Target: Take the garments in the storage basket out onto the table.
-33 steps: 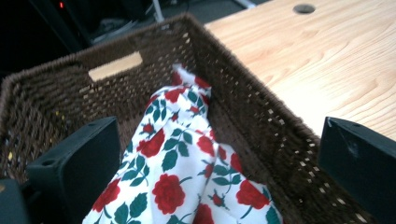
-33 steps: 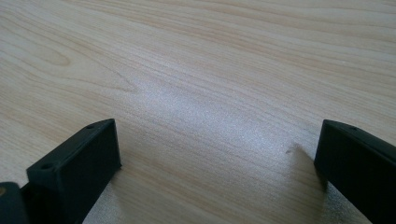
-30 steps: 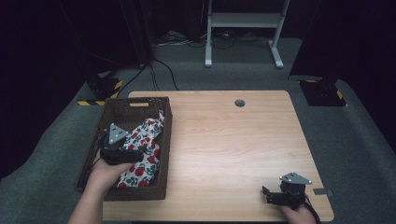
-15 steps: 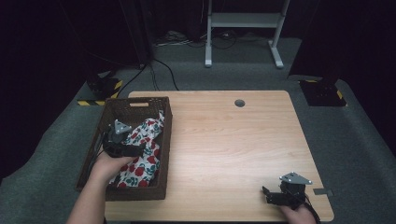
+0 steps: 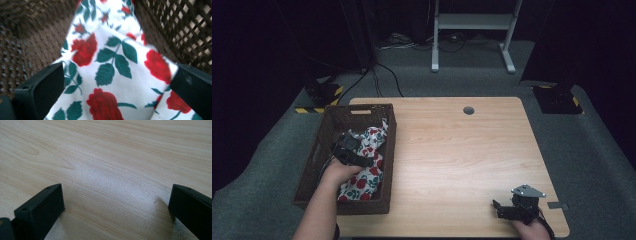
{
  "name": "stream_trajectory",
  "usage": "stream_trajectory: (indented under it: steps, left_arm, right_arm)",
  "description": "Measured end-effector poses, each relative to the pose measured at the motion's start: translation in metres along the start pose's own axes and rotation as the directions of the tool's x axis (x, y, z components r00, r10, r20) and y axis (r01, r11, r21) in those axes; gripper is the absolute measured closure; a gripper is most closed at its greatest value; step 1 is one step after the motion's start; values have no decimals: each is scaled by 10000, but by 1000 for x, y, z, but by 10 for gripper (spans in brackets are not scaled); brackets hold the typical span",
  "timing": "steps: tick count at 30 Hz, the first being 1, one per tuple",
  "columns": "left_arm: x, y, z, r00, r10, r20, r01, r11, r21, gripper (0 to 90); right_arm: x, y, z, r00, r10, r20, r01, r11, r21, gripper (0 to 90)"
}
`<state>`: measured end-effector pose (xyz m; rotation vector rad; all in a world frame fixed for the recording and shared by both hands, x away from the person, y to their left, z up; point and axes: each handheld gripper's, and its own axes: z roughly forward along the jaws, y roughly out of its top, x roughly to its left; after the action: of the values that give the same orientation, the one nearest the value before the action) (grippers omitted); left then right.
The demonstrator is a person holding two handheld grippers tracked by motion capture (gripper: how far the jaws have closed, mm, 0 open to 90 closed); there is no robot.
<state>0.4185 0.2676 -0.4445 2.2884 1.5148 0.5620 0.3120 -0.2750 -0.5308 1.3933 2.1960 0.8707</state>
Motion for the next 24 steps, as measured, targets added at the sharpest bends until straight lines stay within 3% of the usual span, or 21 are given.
stream_trajectory:
  steps: [5,8,11,12,17,21,23,24]
  left_arm:
    - [-1,-2,16,9997,200,115,-209,9962,843,3]
    - [0,-3,24,9996,75,276,-109,9922,1239,45]
    - [0,-4,32,9994,18,332,-75,9853,1708,89]
    - [-1,-5,37,9997,-42,223,-4,9792,2031,90]
    - [-5,-7,48,9997,136,207,-183,9690,2464,80]
    - [-6,-8,54,9993,177,329,-254,9670,2537,64]
    - [-4,-9,54,9983,58,582,-202,9682,2495,74]
    - [-1,-10,53,9958,-86,909,-140,9694,2452,107]
  right_arm:
    - [0,0,0,10000,1,-9,-1,10000,-2,0]
    - [0,0,0,10000,-5,-13,5,10000,-2,0]
    - [0,0,0,10000,-32,-35,32,10000,-12,0]
    - [0,0,0,10000,-40,-41,40,10000,-11,0]
    - [0,0,0,10000,-39,-62,39,10000,-15,0]
    - [0,0,0,10000,-41,-66,41,10000,-17,0]
    - [0,0,0,10000,-45,-67,45,10000,-16,0]
    - [0,0,0,10000,-49,-69,49,10000,-16,0]
